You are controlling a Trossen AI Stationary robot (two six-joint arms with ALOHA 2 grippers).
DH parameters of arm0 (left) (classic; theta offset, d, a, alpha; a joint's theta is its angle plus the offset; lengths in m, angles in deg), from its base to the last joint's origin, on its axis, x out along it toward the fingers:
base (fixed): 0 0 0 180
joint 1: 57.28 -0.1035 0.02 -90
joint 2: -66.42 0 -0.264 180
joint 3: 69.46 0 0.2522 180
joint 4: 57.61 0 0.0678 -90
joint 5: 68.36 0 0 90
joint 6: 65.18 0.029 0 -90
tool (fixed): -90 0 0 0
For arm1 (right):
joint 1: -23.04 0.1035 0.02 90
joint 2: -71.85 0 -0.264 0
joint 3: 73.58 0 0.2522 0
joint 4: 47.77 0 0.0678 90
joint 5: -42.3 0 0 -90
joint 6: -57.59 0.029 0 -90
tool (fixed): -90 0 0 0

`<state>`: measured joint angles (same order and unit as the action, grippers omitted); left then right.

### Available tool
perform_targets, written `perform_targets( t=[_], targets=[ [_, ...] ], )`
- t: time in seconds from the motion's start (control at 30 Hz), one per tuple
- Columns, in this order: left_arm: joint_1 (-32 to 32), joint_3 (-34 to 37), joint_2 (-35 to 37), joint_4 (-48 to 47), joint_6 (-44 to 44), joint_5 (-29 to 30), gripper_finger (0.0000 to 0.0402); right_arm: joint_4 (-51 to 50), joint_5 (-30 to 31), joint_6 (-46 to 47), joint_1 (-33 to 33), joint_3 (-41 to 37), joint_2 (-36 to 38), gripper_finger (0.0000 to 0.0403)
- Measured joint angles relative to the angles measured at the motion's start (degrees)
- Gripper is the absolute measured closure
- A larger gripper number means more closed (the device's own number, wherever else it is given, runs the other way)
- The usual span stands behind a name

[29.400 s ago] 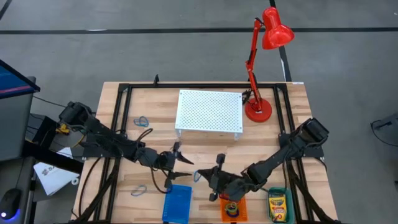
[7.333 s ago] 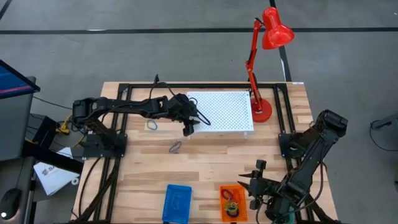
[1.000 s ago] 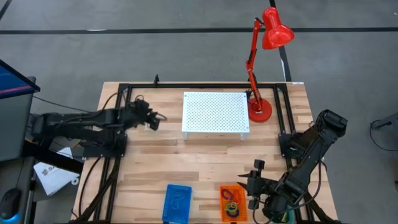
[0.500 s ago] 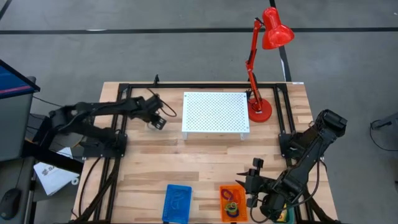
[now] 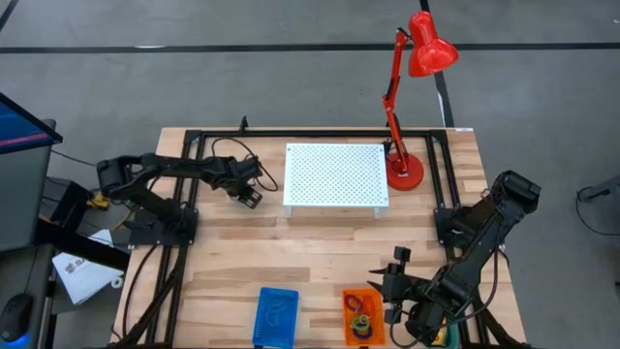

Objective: Pick & Place Office Desk Supplies
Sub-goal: Put the blue rubber band into the blue bin

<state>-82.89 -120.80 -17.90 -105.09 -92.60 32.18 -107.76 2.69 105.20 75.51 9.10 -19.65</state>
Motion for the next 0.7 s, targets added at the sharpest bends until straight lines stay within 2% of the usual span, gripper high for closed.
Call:
perform_targets(
  t=[0.33, 0.7],
  targets=[
    [5.06, -0.05, -0.79, -0.27, -2.69, 1.43, 0.0257, 0.02, -1.09, 0.42, 0.0, 0.0, 0.0, 0.029],
    [6.8, -0.09, -0.79, -3.05, -3.7, -2.99, 0.0257, 0.02, -1.09, 0.42, 0.0, 0.0, 0.0, 0.029]
  ],
)
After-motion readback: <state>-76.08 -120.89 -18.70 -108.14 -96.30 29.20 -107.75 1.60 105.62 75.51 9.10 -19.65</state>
